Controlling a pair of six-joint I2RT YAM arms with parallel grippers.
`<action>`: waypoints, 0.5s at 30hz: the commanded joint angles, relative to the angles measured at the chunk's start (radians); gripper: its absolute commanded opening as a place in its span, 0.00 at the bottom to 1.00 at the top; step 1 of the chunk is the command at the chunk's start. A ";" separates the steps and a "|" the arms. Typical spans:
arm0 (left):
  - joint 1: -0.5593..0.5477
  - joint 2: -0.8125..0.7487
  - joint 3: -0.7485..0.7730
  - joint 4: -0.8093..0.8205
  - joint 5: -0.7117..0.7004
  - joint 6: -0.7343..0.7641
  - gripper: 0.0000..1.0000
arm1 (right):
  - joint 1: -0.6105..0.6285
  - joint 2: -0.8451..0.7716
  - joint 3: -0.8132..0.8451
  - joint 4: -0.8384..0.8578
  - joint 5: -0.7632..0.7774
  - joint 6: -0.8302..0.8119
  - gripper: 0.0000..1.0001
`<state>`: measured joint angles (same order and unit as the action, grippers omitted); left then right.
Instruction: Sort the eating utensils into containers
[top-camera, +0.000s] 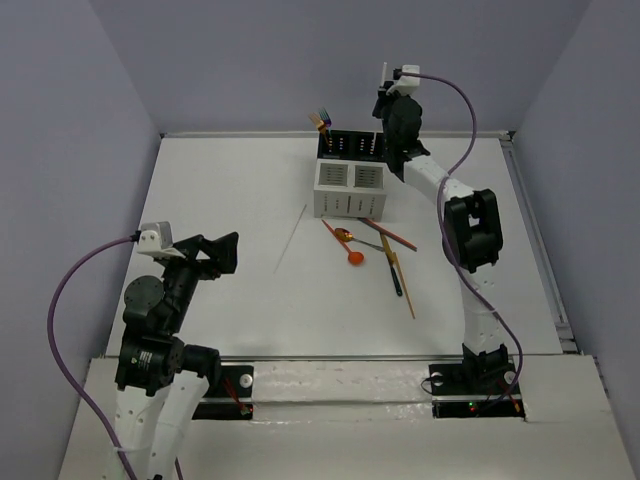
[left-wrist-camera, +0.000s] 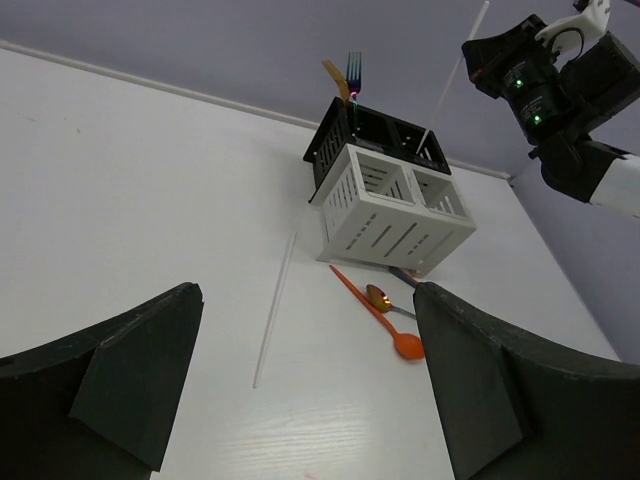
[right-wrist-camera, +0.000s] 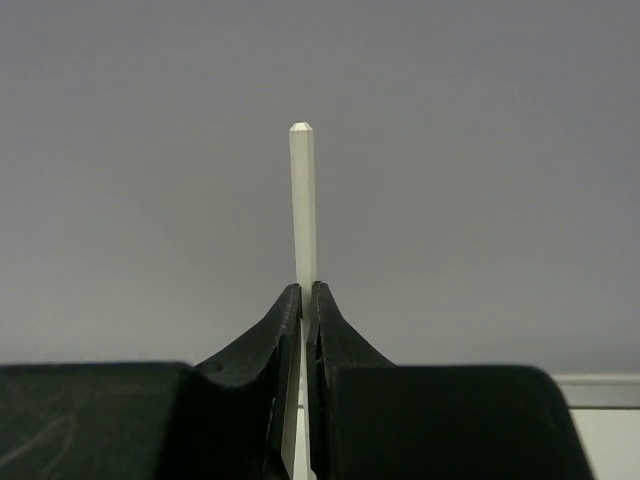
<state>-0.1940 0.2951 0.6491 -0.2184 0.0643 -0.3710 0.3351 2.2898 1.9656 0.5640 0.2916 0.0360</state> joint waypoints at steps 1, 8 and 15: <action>0.007 0.010 0.011 0.050 0.009 0.017 0.99 | 0.001 -0.018 -0.061 0.141 -0.035 0.022 0.07; 0.007 0.006 0.011 0.053 0.014 0.018 0.99 | 0.001 -0.102 -0.183 0.195 -0.097 0.033 0.35; 0.016 -0.020 0.011 0.056 0.014 0.017 0.99 | 0.021 -0.262 -0.246 0.062 -0.111 0.042 0.49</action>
<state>-0.1875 0.2932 0.6491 -0.2180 0.0681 -0.3710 0.3382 2.2044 1.7332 0.6235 0.2016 0.0681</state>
